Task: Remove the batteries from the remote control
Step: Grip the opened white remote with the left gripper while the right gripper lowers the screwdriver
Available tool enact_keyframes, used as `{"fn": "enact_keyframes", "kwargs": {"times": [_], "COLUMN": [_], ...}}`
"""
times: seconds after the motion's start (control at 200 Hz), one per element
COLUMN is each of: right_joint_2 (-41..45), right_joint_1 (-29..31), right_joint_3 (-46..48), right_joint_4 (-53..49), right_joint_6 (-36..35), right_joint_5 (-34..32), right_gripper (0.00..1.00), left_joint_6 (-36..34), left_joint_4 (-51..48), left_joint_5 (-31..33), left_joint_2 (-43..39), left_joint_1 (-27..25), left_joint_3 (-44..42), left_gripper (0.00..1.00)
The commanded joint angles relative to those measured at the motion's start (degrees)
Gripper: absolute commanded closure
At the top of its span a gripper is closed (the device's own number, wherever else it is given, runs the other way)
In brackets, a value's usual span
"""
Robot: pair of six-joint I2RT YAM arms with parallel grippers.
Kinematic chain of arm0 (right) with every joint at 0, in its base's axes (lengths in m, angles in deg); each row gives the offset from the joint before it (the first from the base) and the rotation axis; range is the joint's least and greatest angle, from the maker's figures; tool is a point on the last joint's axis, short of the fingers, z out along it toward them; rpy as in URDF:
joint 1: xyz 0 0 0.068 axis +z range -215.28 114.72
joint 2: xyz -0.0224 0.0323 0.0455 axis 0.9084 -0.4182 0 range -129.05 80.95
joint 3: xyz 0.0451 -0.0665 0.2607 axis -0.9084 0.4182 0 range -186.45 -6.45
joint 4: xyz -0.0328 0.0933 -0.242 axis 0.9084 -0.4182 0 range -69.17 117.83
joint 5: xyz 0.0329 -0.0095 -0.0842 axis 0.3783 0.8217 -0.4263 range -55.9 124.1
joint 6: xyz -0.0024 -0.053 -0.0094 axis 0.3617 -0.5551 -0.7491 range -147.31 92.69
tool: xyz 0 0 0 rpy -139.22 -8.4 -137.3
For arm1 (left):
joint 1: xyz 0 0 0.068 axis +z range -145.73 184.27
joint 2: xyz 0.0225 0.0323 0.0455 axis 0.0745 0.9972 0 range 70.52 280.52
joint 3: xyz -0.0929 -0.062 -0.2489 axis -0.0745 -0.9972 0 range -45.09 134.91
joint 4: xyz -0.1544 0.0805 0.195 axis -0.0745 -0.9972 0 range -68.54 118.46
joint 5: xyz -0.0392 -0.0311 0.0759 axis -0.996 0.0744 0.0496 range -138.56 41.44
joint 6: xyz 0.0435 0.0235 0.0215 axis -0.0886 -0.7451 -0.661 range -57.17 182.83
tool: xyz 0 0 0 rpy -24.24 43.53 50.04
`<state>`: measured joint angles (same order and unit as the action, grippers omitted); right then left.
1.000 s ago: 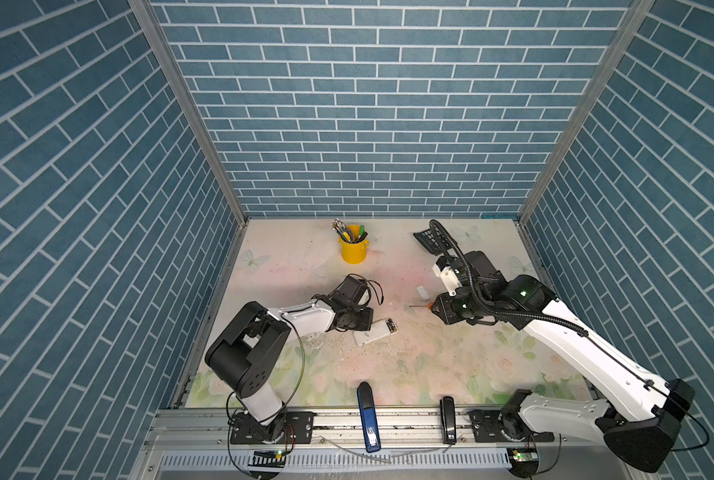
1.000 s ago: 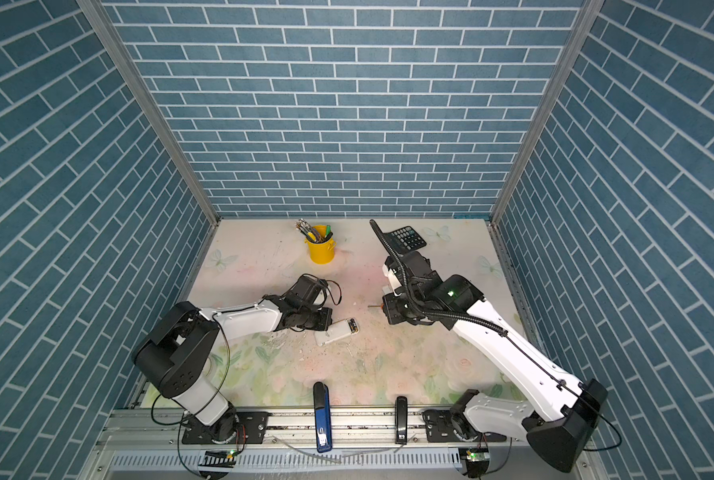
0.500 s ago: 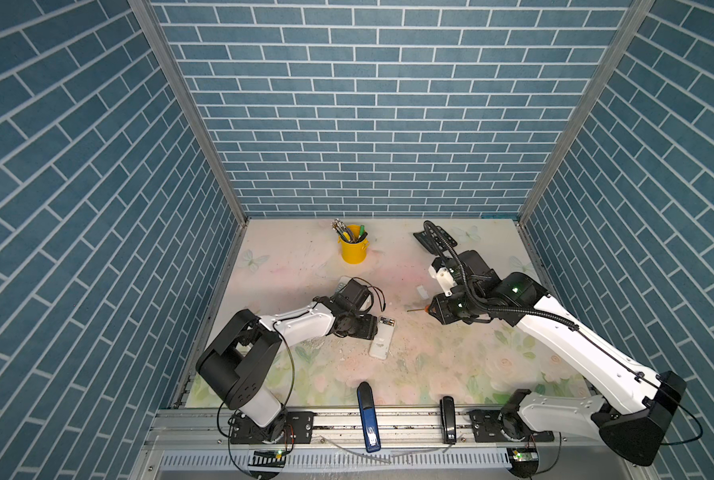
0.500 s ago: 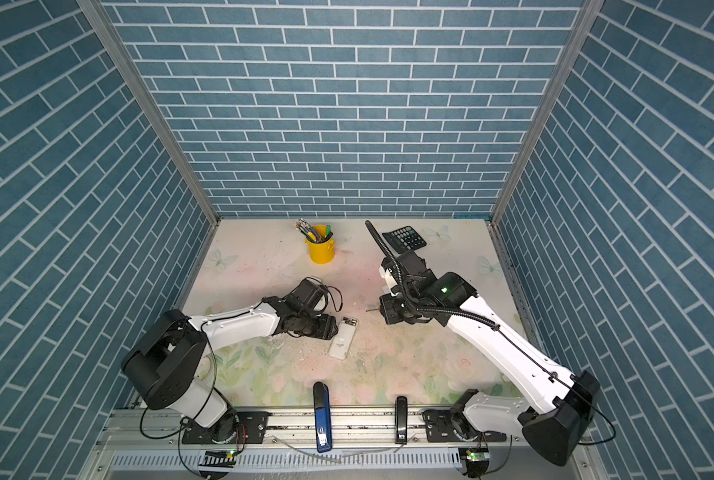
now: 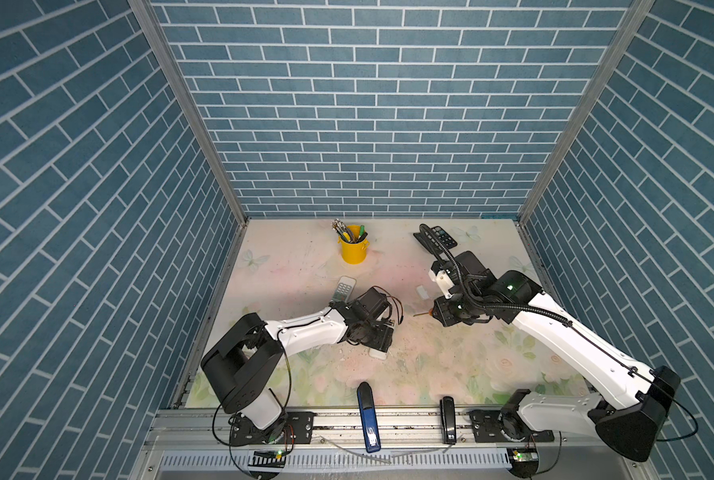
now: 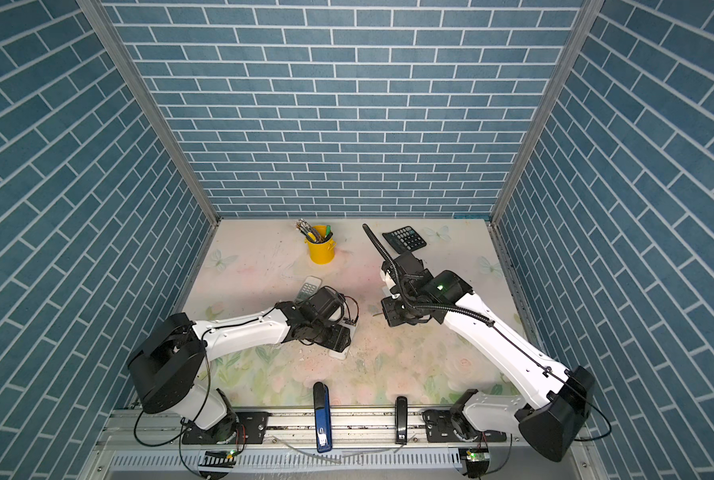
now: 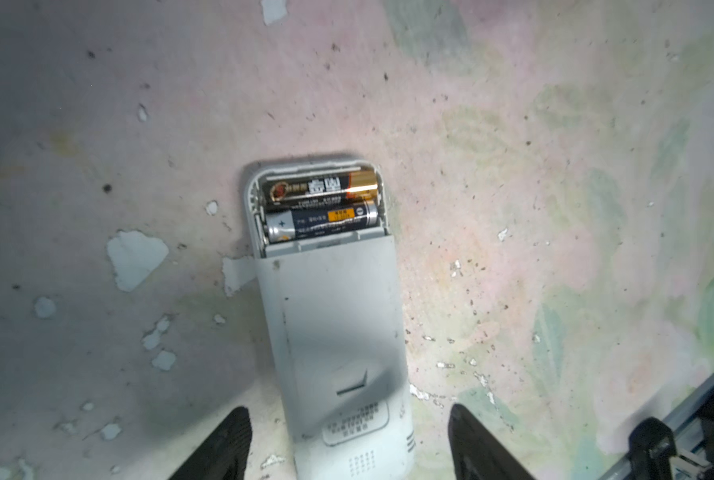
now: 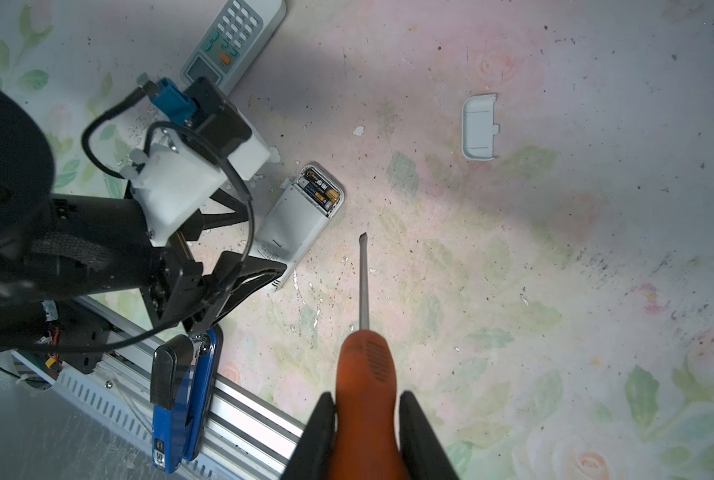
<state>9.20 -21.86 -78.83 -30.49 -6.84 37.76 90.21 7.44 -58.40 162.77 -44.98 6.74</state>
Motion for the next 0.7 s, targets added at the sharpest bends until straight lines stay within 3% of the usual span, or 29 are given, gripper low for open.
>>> {"fn": "enact_keyframes", "kwargs": {"times": [0.0,0.305,0.695], "right_joint_2": [-0.4,-2.6,-6.6], "right_joint_1": [-0.4,-0.6,-0.7], "right_joint_3": [-1.9,-2.2,-2.1], "right_joint_4": [-1.0,0.2,2.8], "right_joint_6": [-2.4,-3.3,-4.5], "right_joint_5": [-0.3,1.0,3.9], "right_gripper": [1.0,1.0,1.0], "left_joint_6": [-1.2,-4.1,-9.2], "left_joint_4": [-2.0,-2.1,-1.9], "left_joint_5": [2.5,4.1,4.2], "left_joint_2": [2.3,7.1,8.2], "left_joint_1": [-0.7,-1.3,-1.4], "left_joint_3": [1.1,2.4,-0.1], "left_gripper": [0.24,0.24,0.35]}}
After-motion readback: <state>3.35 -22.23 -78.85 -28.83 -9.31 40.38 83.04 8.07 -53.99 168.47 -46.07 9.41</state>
